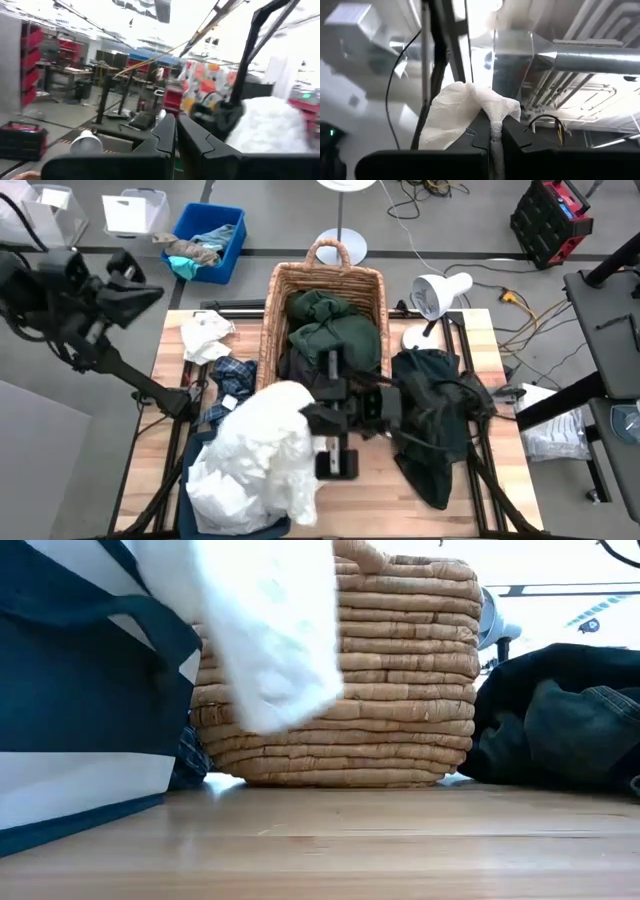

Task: Sort clothes
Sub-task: Put the white blouse into the blue laundry organizer

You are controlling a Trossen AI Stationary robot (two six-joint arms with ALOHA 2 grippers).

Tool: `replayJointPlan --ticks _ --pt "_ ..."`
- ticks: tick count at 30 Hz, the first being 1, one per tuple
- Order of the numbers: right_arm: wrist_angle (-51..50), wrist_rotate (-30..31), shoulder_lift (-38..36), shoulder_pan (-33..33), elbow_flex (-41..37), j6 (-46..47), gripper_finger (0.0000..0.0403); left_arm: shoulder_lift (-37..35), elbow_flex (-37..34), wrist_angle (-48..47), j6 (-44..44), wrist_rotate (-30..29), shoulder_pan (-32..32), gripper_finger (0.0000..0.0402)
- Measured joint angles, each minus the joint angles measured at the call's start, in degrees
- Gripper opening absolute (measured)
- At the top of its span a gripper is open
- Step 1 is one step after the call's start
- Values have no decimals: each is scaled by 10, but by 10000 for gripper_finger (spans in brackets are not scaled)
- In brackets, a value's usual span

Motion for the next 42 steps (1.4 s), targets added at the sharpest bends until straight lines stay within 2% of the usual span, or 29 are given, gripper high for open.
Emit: replayJointPlan --ticks 2,6,8,11,14,18,20,22,24,26,31,36,39,42 --pt "33 -3 14 -15 -1 38 9 -10 0 -11 -10 46 0 0" --pt "35 -2 39 -43 0 107 9 -12 0 -46 -31 188 0 8" --pt "33 3 52 -56 0 134 9 -2 0 -77 -43 217 0 25" --pt "24 13 64 -70 0 155 9 18 -1 -135 -57 226 0 67" --pt "-4 14 65 -79 0 166 9 39 -1 -153 -53 238 0 124" --pt "-63 44 62 -80 0 144 9 60 -1 -153 -40 325 0 205" --pt "-79 50 61 -80 0 126 9 68 -1 -158 -44 311 0 240" --pt "-86 62 60 -80 0 115 9 79 -1 -177 -48 263 0 267" --pt "-86 73 59 -80 0 109 9 93 -1 -188 -48 232 1 285" --pt "-96 73 58 -80 0 109 9 106 -1 -194 -44 232 1 293" --pt "-103 73 59 -80 0 108 9 122 -1 -198 -61 210 0 273" --pt "-108 73 59 -80 0 107 9 131 -1 -198 -61 174 0 219" --pt "-108 73 59 -80 0 106 9 132 -1 -198 -56 151 0 160" --pt "-108 73 59 -80 0 110 9 132 -1 -198 -58 139 0 71"
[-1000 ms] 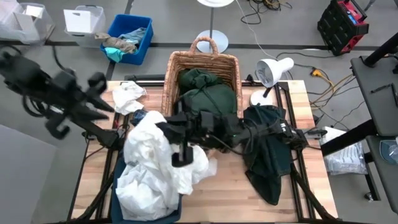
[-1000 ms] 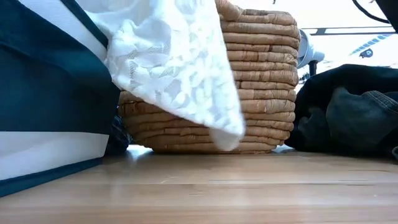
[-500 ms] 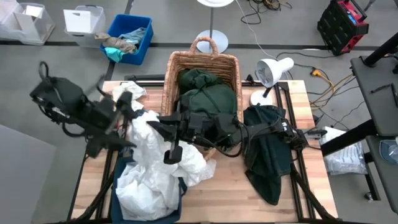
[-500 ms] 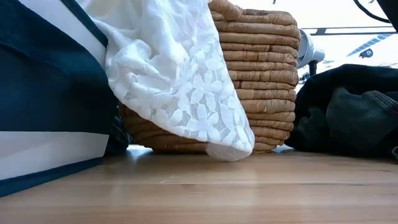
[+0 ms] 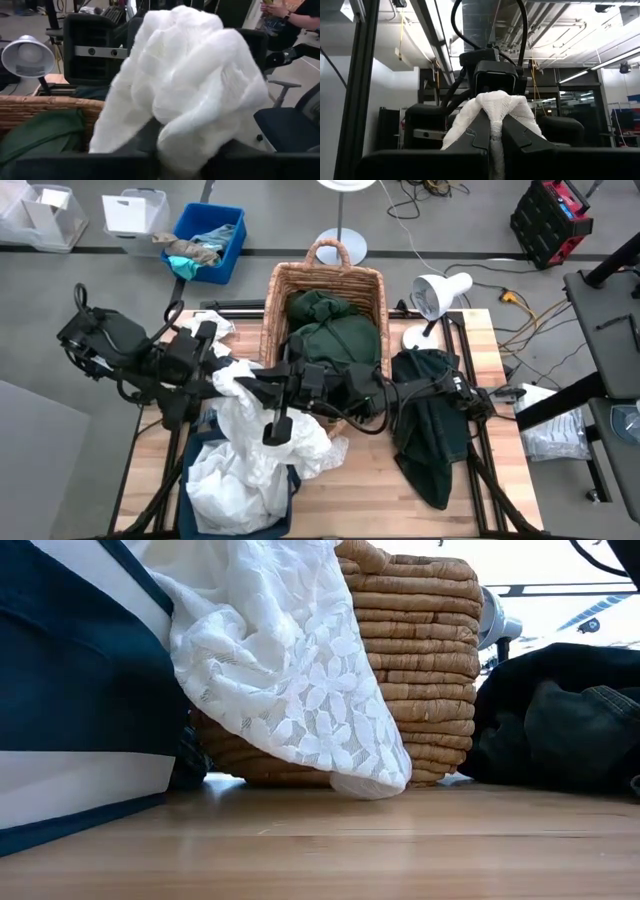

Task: Sort clothes
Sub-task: Put the white blouse into the blue laundry organizer

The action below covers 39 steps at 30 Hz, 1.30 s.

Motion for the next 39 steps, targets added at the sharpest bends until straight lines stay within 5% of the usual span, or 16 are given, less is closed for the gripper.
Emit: replayJointPlan --ticks 3,8,21,33,39 --pt "-6 0 0 1 0 4 12 -2 0 5 -3 0 0 18" --pt "-62 -1 -14 6 0 29 34 -15 7 6 -5 -20 -21 8" --pt "-394 6 -70 18 0 110 104 -22 135 38 0 1 -128 3" --pt "-548 69 -97 17 0 164 84 -53 137 215 -32 148 -137 6" --pt "-549 70 -99 19 0 165 71 -52 135 190 -55 138 -136 7"
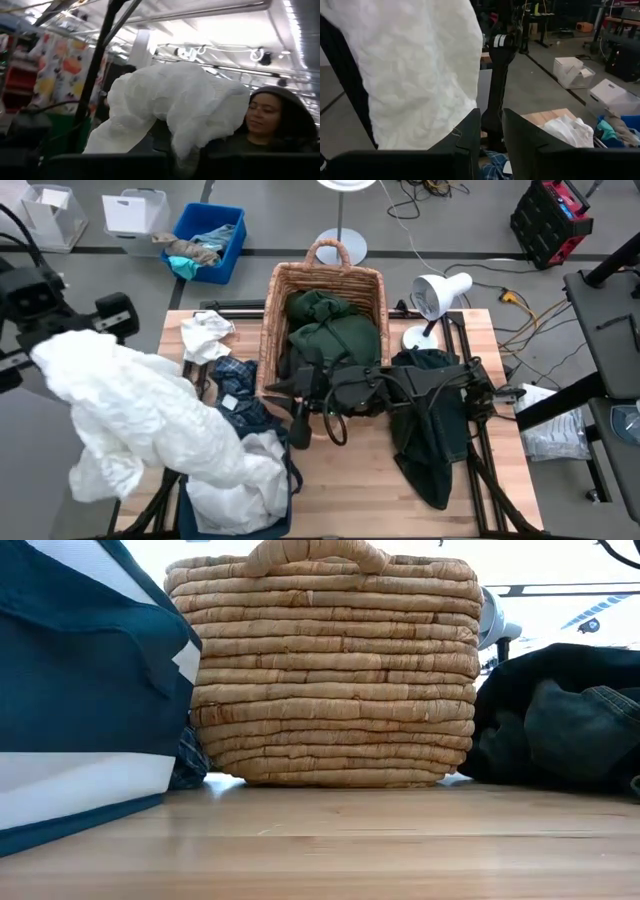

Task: Sort clothes
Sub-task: Put the white blouse into the blue laundry organizer

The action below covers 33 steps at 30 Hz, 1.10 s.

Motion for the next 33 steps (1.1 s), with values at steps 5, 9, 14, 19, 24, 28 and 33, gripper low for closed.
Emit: replayJointPlan --ticks 5,9,14,19,24,28,33 --pt "0 1 0 0 0 0 69 16 -3 -3 -20 -47 0 8" --pt "0 4 0 0 0 -1 75 35 -4 -2 -36 -58 -3 8" --pt "-7 5 0 0 0 -1 84 56 -4 -101 -36 -58 -24 8" --pt "-40 35 0 0 0 0 85 66 -6 -222 -62 -87 -52 8" --pt "-48 36 0 0 0 0 73 71 -8 -331 -115 -90 -98 9" --pt "-58 36 0 0 0 0 65 75 -8 -414 -221 -91 -150 9" --pt "-61 36 0 0 0 0 67 70 -32 -438 -353 -128 -178 9"
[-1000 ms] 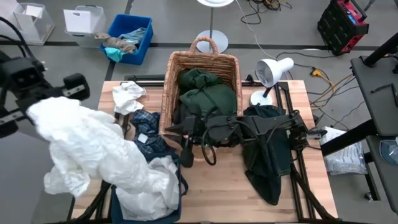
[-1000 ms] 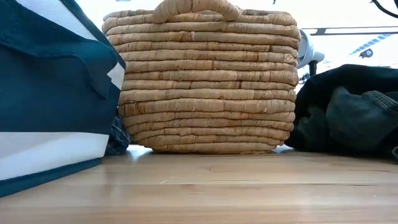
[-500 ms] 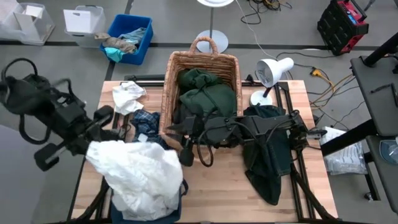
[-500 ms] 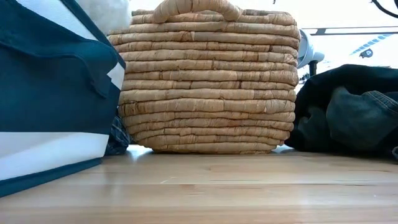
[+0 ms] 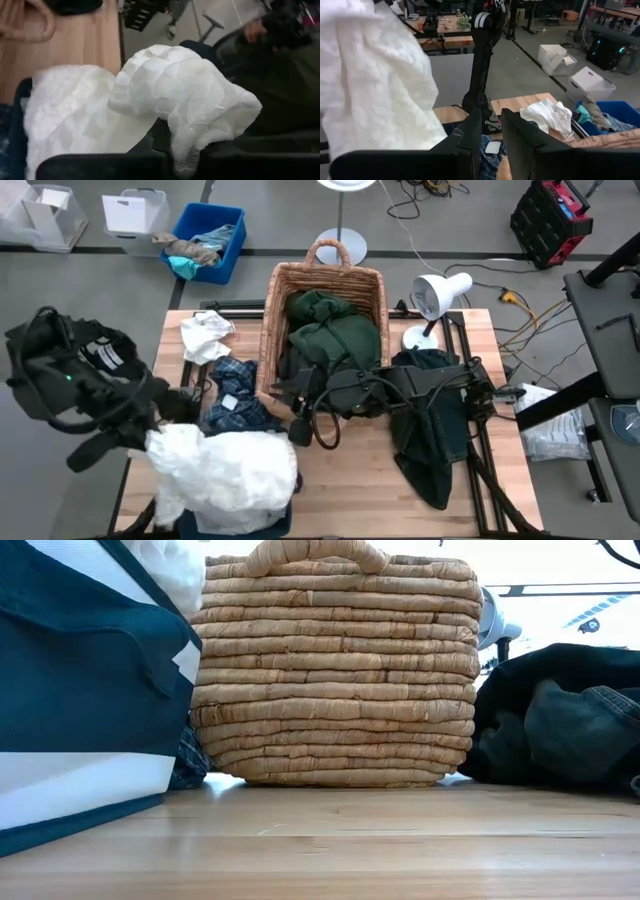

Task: Sort clothes
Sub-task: Put the white blouse into the blue laundry organizer

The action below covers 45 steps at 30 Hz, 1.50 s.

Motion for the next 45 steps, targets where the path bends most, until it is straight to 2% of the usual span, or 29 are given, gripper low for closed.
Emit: replayJointPlan --ticks 4,12,18,22,26,32,36,39,45 --pt "-1 0 0 -1 0 0 74 -5 -18 -9 -26 -16 0 9" --pt "-12 0 0 -3 0 1 81 -7 -60 -10 -45 -96 4 9" --pt "-21 0 0 -3 0 -1 68 -4 -135 -11 -51 -144 7 9" --pt "-28 -1 0 -3 0 -6 63 -6 -197 -5 -49 -215 22 9" --pt "-31 -1 0 -3 0 -13 61 -6 -256 66 -3 -265 36 9" --pt "-49 -2 -9 -3 0 -17 71 -7 -354 296 179 -271 39 9" --pt "-62 -2 -22 -2 0 -21 79 -23 -414 370 275 -279 61 9" --pt "-76 -2 -31 -2 0 -28 82 -44 -462 393 263 -274 87 9" --pt "-92 -2 -52 -2 0 -35 81 -68 -603 473 127 -190 89 9"
